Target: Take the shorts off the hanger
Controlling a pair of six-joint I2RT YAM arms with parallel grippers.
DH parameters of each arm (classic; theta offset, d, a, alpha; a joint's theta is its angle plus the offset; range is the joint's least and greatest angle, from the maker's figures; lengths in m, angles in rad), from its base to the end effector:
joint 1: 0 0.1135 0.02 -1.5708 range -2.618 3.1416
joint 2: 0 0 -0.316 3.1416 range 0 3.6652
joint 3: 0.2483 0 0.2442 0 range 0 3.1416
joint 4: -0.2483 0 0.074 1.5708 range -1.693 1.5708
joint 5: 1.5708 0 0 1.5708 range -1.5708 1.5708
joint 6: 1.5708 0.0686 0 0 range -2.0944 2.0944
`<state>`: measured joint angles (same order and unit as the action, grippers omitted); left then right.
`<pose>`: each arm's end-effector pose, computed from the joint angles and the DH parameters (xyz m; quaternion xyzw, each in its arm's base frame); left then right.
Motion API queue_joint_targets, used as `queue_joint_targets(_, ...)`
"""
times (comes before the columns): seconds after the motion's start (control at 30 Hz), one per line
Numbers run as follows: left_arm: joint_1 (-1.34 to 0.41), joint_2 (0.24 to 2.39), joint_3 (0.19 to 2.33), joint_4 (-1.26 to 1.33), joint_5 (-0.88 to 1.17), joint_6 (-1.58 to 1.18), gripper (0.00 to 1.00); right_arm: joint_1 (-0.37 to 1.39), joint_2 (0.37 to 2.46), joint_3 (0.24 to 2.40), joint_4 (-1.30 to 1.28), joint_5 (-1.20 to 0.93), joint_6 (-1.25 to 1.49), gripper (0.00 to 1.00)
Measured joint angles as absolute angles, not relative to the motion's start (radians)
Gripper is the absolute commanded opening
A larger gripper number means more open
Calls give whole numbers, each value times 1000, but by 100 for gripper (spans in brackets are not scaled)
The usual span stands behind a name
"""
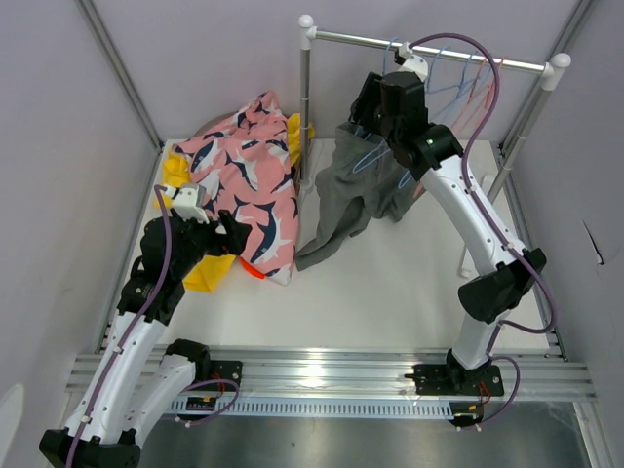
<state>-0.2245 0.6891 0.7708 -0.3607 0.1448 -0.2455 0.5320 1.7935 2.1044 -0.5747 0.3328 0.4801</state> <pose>0.1377 -0.0416 0.3545 0.0352 0.7969 -0.1960 0.5704 0.3827 0.1992 0.5150 0.0804 0.7853 0.1756 0.5882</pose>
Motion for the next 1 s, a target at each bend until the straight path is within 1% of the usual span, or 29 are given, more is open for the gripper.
queue_joint_targets(0.03,-224,689,771,-361,146,-245,94,529,1803,2104,-564,332,477,52)
queue_joint_targets(0.13,-227,691,771,-361,154,-245,94,521,1835,2105,-538,332,475,38)
queue_joint_targets(0.17,-228,693,771,-361,155,-245,94,519,1848,2106,-533,331,473,25)
queue_joint_targets(0.27,-229,696,770,-361,158,-245,93,513,1884,2110,-520,333,485,0)
queue_joint_targets(0.67,-297,710,770,-362,116,-231,93,521,1876,2106,-533,351,489,0)
queue_joint_targets(0.9,-320,723,771,-353,136,-228,95,554,1763,2092,-587,355,472,0)
queue_joint_targets(1.0,-389,769,792,-356,135,-239,95,577,1682,2092,-597,358,470,0)
